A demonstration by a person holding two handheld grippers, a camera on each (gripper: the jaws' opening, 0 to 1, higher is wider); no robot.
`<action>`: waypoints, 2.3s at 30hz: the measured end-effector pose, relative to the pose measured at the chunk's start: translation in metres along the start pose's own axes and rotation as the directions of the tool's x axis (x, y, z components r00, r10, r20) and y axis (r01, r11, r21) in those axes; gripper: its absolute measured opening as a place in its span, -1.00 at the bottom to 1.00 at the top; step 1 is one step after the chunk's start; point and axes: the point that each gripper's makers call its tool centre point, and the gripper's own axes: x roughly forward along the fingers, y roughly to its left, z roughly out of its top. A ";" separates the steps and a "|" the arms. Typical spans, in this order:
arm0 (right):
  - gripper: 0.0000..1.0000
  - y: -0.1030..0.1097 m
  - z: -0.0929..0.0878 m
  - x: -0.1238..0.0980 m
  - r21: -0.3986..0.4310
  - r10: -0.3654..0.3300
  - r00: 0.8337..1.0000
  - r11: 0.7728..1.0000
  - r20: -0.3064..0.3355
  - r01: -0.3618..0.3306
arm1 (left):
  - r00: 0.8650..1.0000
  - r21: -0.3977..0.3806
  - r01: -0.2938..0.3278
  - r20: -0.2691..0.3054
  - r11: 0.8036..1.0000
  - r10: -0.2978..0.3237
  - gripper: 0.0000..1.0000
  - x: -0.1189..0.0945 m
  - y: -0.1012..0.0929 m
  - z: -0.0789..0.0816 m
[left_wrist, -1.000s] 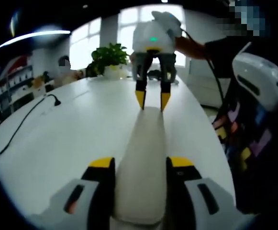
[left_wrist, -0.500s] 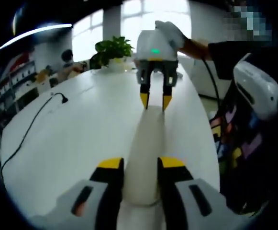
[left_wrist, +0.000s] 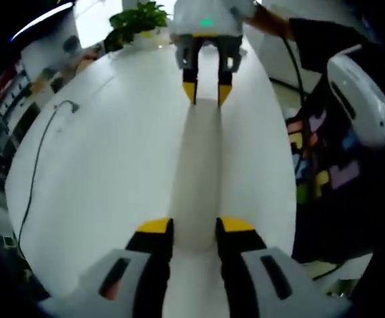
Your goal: Arrange the utensils inside the cutlery case until each visible utensil rests in its matching compartment.
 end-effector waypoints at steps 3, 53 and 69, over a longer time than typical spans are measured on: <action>-0.48 0.000 0.000 0.000 0.008 0.000 1.000 1.000 0.003 0.000 | 0.999 0.014 0.006 -0.043 1.000 -0.005 -0.44 0.002 0.000 -0.003; -0.49 0.004 0.001 -0.003 -0.003 -0.015 0.999 1.000 -0.050 0.015 | 0.964 0.024 0.009 -0.266 1.000 -0.003 -0.46 0.007 0.006 -0.012; -0.52 0.004 0.000 -0.004 0.051 -0.052 0.990 0.998 0.130 0.046 | 0.997 0.051 -0.017 -0.079 0.999 0.021 -0.51 0.006 0.006 -0.011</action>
